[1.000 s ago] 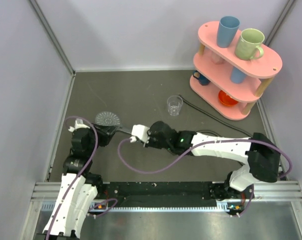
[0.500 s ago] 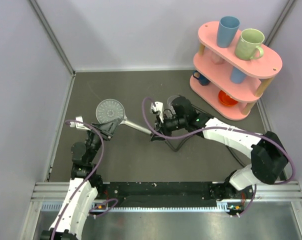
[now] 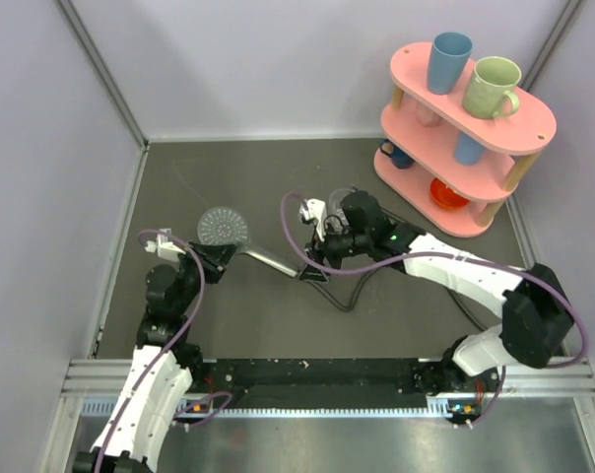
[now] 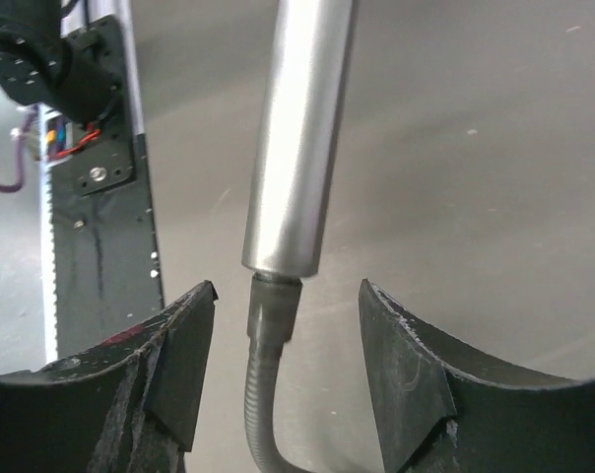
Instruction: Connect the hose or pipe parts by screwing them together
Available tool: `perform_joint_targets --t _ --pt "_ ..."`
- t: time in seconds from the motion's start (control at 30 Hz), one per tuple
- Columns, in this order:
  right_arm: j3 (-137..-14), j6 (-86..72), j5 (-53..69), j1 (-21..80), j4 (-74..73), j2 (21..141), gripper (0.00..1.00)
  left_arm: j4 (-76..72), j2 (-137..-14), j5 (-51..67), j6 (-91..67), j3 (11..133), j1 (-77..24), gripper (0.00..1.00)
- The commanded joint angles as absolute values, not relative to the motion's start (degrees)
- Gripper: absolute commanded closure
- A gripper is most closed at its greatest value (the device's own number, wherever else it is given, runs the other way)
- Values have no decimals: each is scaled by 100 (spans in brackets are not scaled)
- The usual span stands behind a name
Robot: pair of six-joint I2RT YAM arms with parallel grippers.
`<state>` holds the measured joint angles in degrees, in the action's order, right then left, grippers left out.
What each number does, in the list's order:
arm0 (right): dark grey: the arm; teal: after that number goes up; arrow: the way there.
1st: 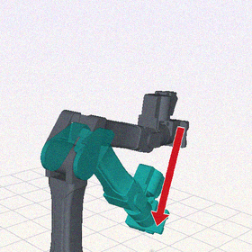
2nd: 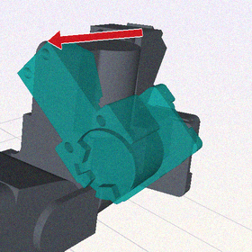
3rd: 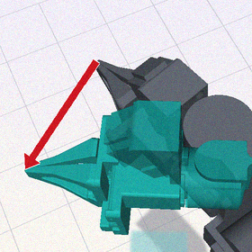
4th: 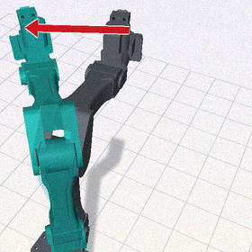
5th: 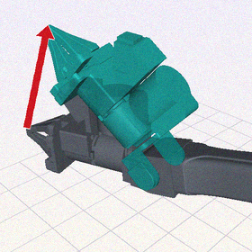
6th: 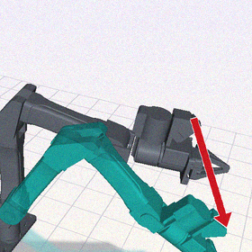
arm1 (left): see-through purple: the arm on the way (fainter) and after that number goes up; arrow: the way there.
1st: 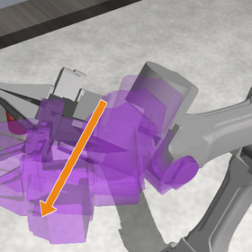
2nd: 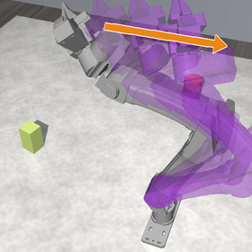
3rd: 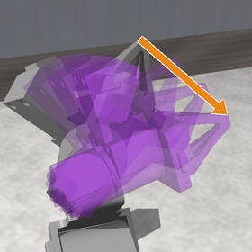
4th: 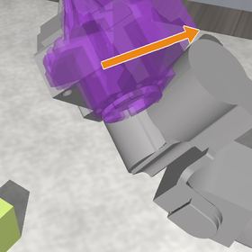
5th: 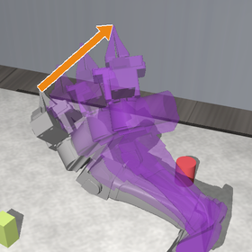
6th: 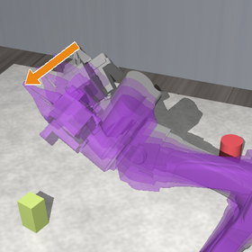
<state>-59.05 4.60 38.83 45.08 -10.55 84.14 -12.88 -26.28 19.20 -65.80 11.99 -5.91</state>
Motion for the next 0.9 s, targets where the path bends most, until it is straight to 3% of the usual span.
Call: perform_joint_targets --t 0.0,0.33,0.53,0.73,0.83,0.87 --pt "-5863 1105 2429 4867 -993 7586 40 577 -2356 970 -6775 2117 -615 100" --pt "-5801 2434 -1139 6670 -993 7365 39 3365 -3268 510 -7233 3945 -624 100" --pt "-5994 2838 -2239 7311 -800 7857 40 3683 -3226 519 -7497 4166 -624 100" --pt "-6283 3041 -2557 7576 -633 8384 43 3718 -3173 694 -7550 4192 -624 100" --pt "-6398 3146 -2671 7611 -519 8586 49 3744 -3103 764 -7602 4192 -633 100" --pt "-6416 3190 -2707 7620 -466 8622 61 3744 -3085 782 -7611 4201 -624 100"
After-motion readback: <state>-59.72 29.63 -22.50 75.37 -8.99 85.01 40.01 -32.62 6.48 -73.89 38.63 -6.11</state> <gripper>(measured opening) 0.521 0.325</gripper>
